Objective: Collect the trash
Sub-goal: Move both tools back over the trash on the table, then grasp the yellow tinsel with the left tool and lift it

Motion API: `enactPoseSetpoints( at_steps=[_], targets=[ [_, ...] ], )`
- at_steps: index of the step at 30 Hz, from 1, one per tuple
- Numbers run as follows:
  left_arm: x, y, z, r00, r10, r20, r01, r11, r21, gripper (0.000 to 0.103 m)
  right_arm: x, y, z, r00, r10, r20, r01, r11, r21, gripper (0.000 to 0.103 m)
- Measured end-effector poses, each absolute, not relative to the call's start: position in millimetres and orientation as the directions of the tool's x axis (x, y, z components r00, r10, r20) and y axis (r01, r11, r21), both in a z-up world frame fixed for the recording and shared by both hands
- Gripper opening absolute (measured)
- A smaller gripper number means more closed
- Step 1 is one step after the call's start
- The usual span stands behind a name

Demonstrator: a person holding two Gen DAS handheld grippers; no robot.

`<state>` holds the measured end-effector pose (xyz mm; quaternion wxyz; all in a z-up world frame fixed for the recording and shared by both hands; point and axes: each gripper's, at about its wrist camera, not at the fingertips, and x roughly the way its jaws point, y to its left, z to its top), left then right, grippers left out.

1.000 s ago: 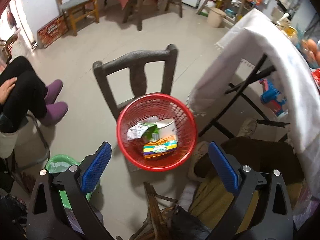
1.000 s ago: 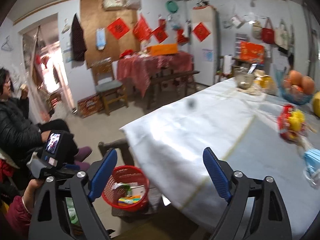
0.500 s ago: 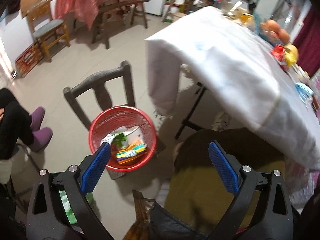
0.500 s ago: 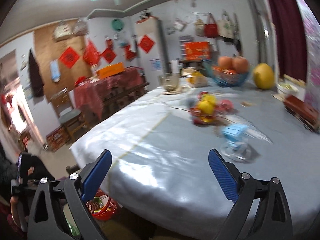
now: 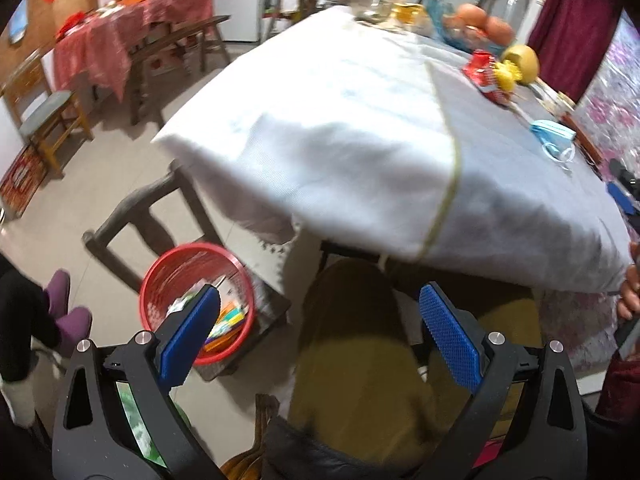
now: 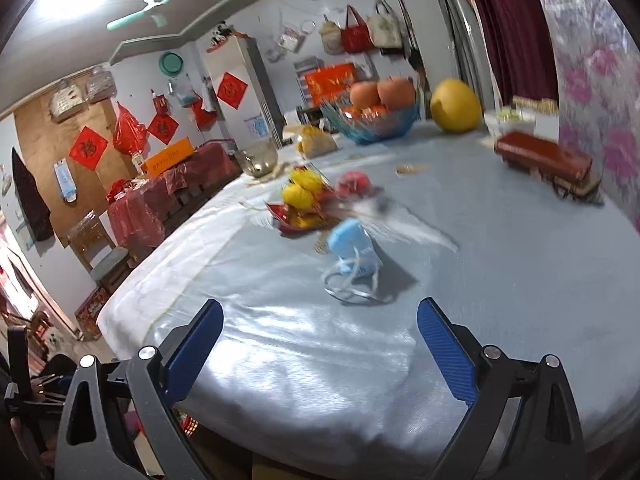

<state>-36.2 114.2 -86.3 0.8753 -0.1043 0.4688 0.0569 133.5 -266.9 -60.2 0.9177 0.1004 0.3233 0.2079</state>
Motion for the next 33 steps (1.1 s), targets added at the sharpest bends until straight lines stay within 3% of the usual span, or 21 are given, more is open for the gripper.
enactPoseSetpoints(
  at_steps=[14,20,23,28,33],
  targets=[
    [104.1,22.6,-23.6,0.623,-0.064,-0.779,0.075,0.997,-0.022,0.096,195.6,-306.0,-49.4,0.818,0.295,-0.494,-0.197,0.950,0.241,0.096],
    [170.4,-28.0,-9.1,0.624,-0.134,-0.770,0.186,0.982,-0.020,0.096,231.9,-316.2,-66.6,0.751,0.272,-0.602,-0.163,0.960,0.229,0.096],
    [198.1,-51.5,-6.8,0.635,-0.142,-0.760,0.223,0.975,0.004,0.095,240.2,-323.1,-72.4,0.705,0.338,-0.624,-0.177,0.935,0.307,0.098],
    [235.6,-80.7,-9.2,0.654,-0.165,-0.738,0.267,0.963,0.021,0.073,246.9,-330.3,-89.3,0.626,0.422,-0.656,-0.149,0.890,0.430,0.098],
    [265.5,-96.7,-19.9,0.646,-0.139,-0.750,0.261,0.964,0.046,0.059,242.5,-335.2,-93.0,0.620,0.472,-0.627,-0.151,0.856,0.495,0.098]
  ],
)
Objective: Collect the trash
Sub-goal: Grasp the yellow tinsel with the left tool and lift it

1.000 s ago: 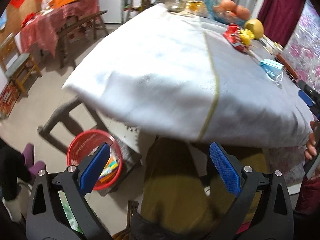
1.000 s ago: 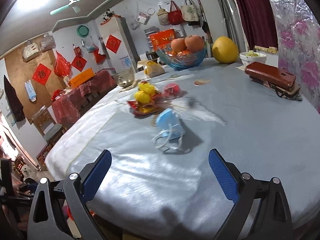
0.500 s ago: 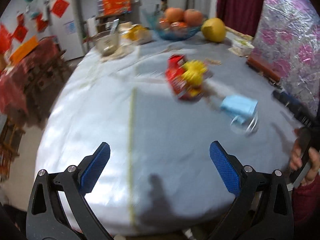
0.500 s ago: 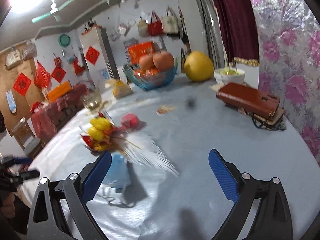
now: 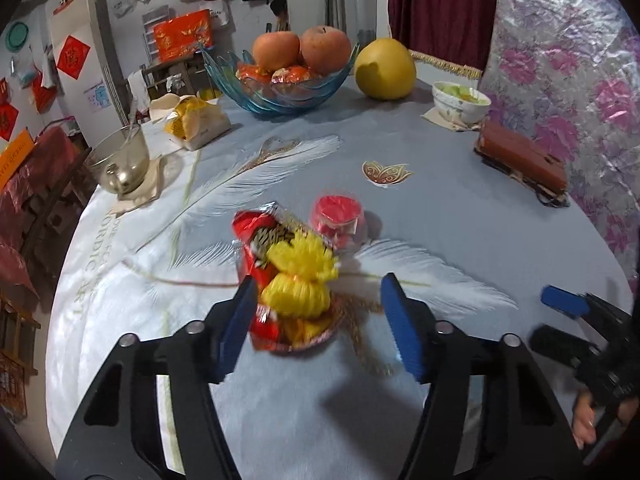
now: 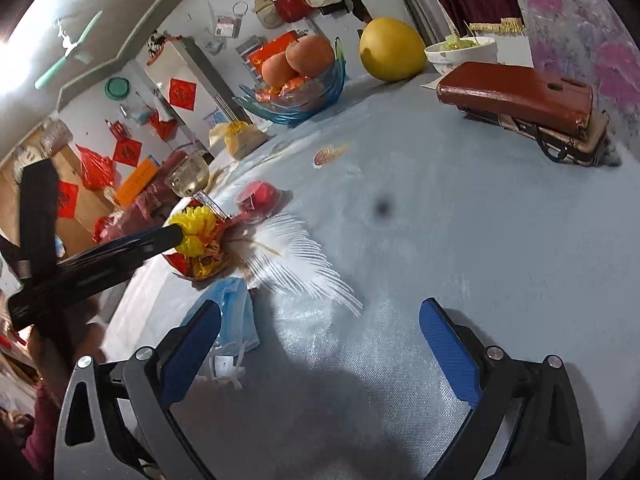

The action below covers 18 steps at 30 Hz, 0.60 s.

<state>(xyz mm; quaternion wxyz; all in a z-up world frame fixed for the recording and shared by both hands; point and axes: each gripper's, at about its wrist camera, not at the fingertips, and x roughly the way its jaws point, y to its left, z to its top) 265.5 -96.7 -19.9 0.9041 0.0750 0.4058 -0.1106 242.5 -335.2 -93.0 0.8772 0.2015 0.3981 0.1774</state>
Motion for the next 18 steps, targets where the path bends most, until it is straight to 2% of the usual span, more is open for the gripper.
enactPoseSetpoints(
  at_steps=[5,7,9,18],
  targets=[
    [277.8,-105.2,-33.7,0.647,-0.087,-0.758,0.242,0.966,0.096,0.045,239.3,-327.6,-91.3,0.621,0.458,-0.636,-0.164,0.869,0.466,0.098],
    [277.9,-100.2,-34.3,0.652,-0.079,-0.754,0.227,0.969,0.095,0.034,238.6,-324.7,-90.2,0.620,0.452,-0.641,-0.173,0.876,0.450,0.098],
    [274.8,-90.9,-32.1,0.651,-0.092,-0.754,0.216,0.974,0.067,0.028,237.7,-321.6,-90.2,0.620,0.445,-0.646,-0.178,0.882,0.438,0.098],
    [218.3,-30.0,-12.1,0.640,-0.167,-0.750,0.197,0.979,-0.050,0.027,236.1,-315.8,-87.7,0.629,0.423,-0.652,-0.198,0.899,0.392,0.098]
  ],
)
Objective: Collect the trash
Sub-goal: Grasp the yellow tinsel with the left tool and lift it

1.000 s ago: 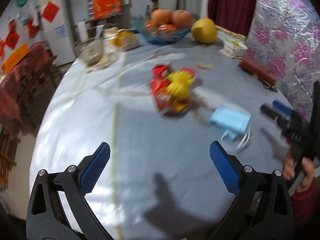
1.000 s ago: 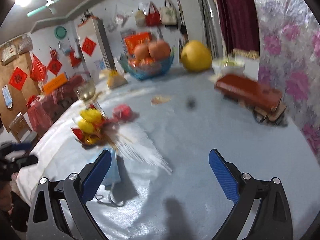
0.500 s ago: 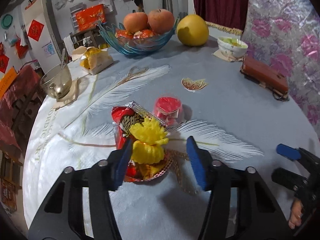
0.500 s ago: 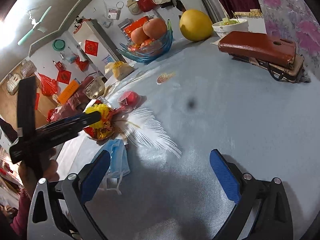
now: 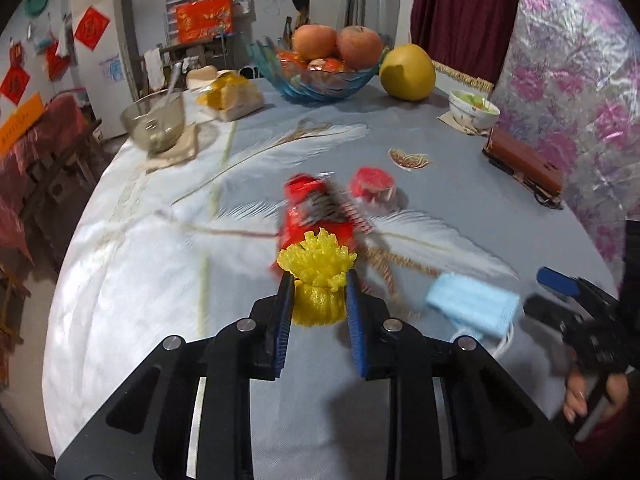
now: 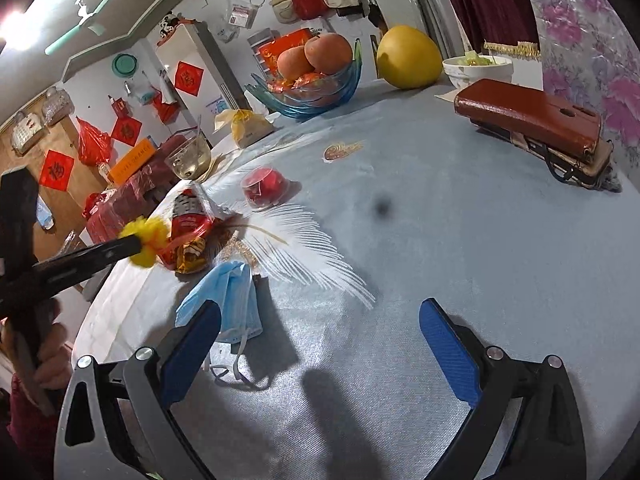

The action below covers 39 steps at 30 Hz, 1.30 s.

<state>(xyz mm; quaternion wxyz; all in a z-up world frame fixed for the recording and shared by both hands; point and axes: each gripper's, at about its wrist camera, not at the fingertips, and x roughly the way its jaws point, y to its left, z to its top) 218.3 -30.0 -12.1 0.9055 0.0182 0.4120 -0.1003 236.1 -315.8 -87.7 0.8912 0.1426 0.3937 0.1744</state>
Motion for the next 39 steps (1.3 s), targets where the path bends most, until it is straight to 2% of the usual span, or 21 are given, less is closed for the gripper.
enactPoseSetpoints(
  at_steps=[12,18,19,24,26,27,32,38,39],
  targets=[
    [177.5,24.1,-40.7,0.582,-0.150,-0.799,0.113,0.988,-0.103,0.029,234.4,-318.8,-86.3,0.649,0.427,-0.630,-0.203,0.895,0.396,0.098],
    [175.3,23.3,-49.1,0.577,-0.165,-0.799,0.120,0.986,-0.117,0.053,230.5,-321.1,-84.8,0.660,0.439,-0.609,-0.218,0.888,0.404,0.098],
    [175.7,21.1,-50.9,0.576,-0.169,-0.800,0.122,0.985,-0.120,0.054,229.4,-321.5,-84.3,0.665,0.441,-0.603,-0.220,0.887,0.406,0.098],
    [181.7,12.2,-62.1,0.598,-0.100,-0.795,0.095,0.994,-0.053,0.053,218.6,-313.4,-78.8,0.710,0.411,-0.572,-0.237,0.904,0.354,0.098],
    [182.9,13.0,-65.8,0.607,-0.066,-0.792,0.071,0.997,-0.029,0.048,212.4,-299.2,-75.0,0.723,0.381,-0.577,-0.264,0.923,0.279,0.098],
    [182.2,14.2,-66.9,0.611,-0.062,-0.790,0.066,0.997,-0.028,0.037,208.9,-290.4,-72.6,0.725,0.373,-0.579,-0.285,0.928,0.241,0.098],
    [170.2,23.8,-58.8,0.643,-0.094,-0.760,0.072,0.995,-0.062,0.036,200.4,-256.2,-68.4,0.693,0.435,-0.575,-0.381,0.898,0.220,0.096],
    [152.7,38.8,-45.4,0.665,-0.136,-0.735,0.074,0.990,-0.116,0.036,223.5,-242.0,-70.7,0.654,0.454,-0.605,-0.345,0.891,0.296,0.079],
    [150.2,39.9,-43.9,0.668,-0.135,-0.732,0.072,0.991,-0.116,0.036,228.6,-240.0,-72.7,0.640,0.458,-0.617,-0.337,0.889,0.310,0.072]
  ],
)
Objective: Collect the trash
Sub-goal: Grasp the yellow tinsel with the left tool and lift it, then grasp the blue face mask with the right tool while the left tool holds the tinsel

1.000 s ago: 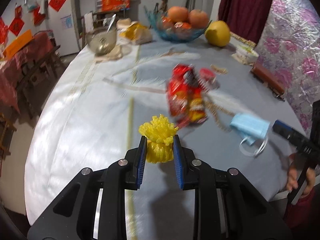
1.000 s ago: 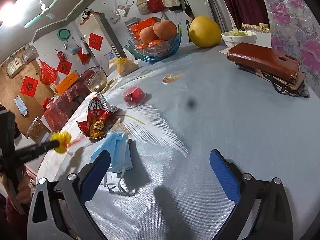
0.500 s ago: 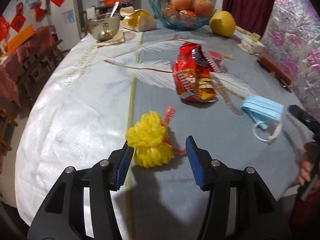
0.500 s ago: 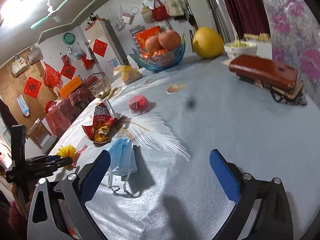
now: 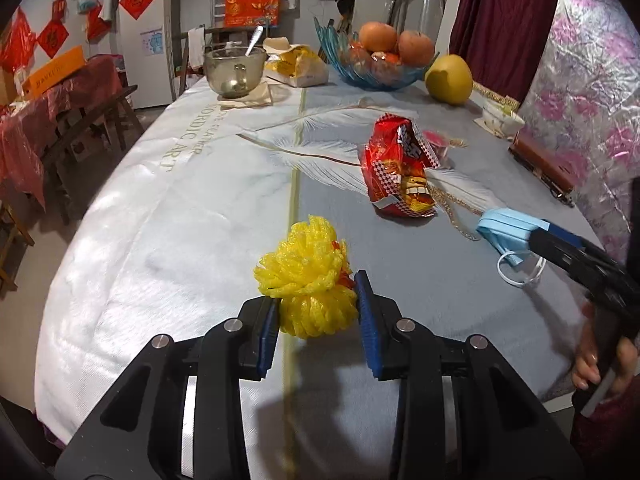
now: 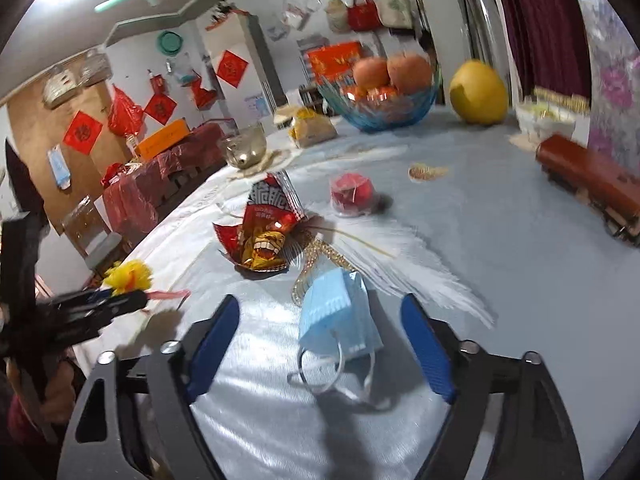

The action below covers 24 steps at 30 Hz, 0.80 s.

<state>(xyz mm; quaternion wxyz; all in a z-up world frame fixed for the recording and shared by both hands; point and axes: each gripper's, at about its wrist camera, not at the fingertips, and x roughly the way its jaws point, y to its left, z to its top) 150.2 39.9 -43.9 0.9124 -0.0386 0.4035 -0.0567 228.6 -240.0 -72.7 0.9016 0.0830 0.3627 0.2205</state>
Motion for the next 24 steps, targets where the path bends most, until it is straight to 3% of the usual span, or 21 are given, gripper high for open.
enactPoseSetpoints(
  at_steps=[2,4,6,24],
  targets=[
    [144.4,43.4,-42.0,0.674,-0.135,-0.726,0.070,0.990,-0.120,0.036,238.6,-237.7,-81.4,0.598,0.463,-0.654,-0.318,0.886,0.337,0.056],
    [138.5,47.3,-41.2,0.676,-0.140,-0.723,0.068,0.989,-0.128,0.036,238.6,-237.8,-86.9,0.576,0.485,-0.658,-0.325,0.874,0.361,0.023],
    [132.4,51.0,-41.3,0.677,-0.145,-0.721,0.066,0.988,-0.137,0.036,232.2,-238.4,-87.4,0.575,0.505,-0.643,-0.340,0.863,0.374,0.013],
    [54.8,83.2,-11.1,0.744,-0.145,-0.652,0.009,0.978,-0.207,0.036,141.7,-213.5,-15.9,0.607,0.643,-0.467,-0.539,0.765,0.352,0.010]
  ],
)
